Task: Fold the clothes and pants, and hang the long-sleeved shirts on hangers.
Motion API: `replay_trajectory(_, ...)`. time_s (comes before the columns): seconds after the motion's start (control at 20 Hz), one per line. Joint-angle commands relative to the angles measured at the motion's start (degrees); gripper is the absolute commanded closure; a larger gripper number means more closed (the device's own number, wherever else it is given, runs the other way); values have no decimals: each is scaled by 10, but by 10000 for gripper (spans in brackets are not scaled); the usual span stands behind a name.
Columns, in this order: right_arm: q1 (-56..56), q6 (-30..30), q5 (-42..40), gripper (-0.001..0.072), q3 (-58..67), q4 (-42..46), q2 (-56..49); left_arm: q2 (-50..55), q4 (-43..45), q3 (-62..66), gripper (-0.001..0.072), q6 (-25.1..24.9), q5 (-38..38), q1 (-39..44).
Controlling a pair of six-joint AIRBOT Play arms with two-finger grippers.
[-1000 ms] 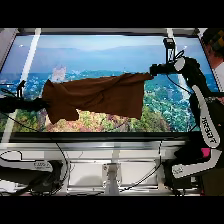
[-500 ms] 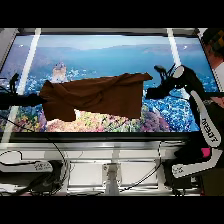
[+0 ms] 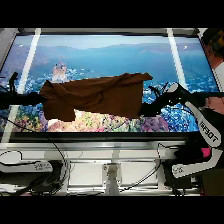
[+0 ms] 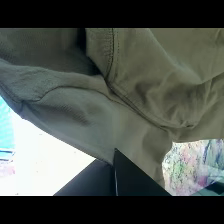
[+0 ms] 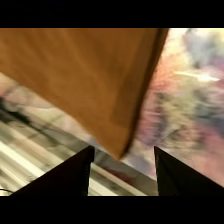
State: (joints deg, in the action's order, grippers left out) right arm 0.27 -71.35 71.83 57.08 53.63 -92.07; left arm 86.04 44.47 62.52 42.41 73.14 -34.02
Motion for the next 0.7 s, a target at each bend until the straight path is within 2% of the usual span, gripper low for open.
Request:
replay_trajectory(0.0,0,8,-72,337,-39,-53,-1,0,-2,0,688,0,1,1)
replay_trajectory(0.05,0,22,-83,338,-44,-77,-1,0,-2,0,688,0,1,1)
replay_trajectory(0.3,1,98,-105,519,-46,-144,0,0,-2,0,688,0,1,1)
replay_trajectory(0.35,1,104,-102,672,-46,-144,0,0,-3,0,688,0,1,1)
replay_trajectory(0.4,1,111,-97,698,-46,-144,3,-1,-9,1,688,0,3,1)
replay_trajectory(0.65,1,151,-88,699,-21,-138,78,-30,-58,7,689,0,18,0)
